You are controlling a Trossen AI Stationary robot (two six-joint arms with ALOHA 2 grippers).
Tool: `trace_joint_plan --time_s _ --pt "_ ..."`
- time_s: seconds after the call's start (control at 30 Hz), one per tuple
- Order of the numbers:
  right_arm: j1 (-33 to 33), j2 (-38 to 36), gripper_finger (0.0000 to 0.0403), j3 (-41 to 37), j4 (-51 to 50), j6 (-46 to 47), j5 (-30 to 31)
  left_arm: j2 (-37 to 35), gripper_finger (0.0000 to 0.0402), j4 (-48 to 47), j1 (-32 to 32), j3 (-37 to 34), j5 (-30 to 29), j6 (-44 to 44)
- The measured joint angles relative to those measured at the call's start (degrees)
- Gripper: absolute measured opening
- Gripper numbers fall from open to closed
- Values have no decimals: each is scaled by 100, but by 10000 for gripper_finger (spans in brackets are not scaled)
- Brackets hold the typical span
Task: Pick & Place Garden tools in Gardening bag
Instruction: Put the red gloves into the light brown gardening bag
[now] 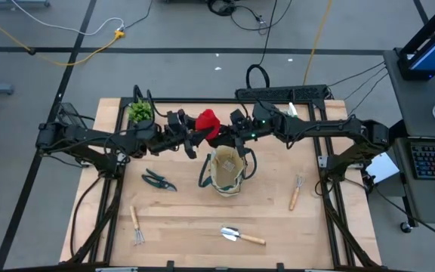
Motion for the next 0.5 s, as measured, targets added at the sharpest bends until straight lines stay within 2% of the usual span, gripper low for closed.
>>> trace_joint_plan --time_s 0.1,0.37,0.5 --pt "-4 0 11 0 6 2 18 -2 78 -23 2 0 0 -7" --pt "-26 -13 71 0 -60 -76 131 -2 77 -113 2 0 -51 -9" --pt "-49 -81 108 0 -251 -222 127 -2 77 -249 2 2 -321 -4"
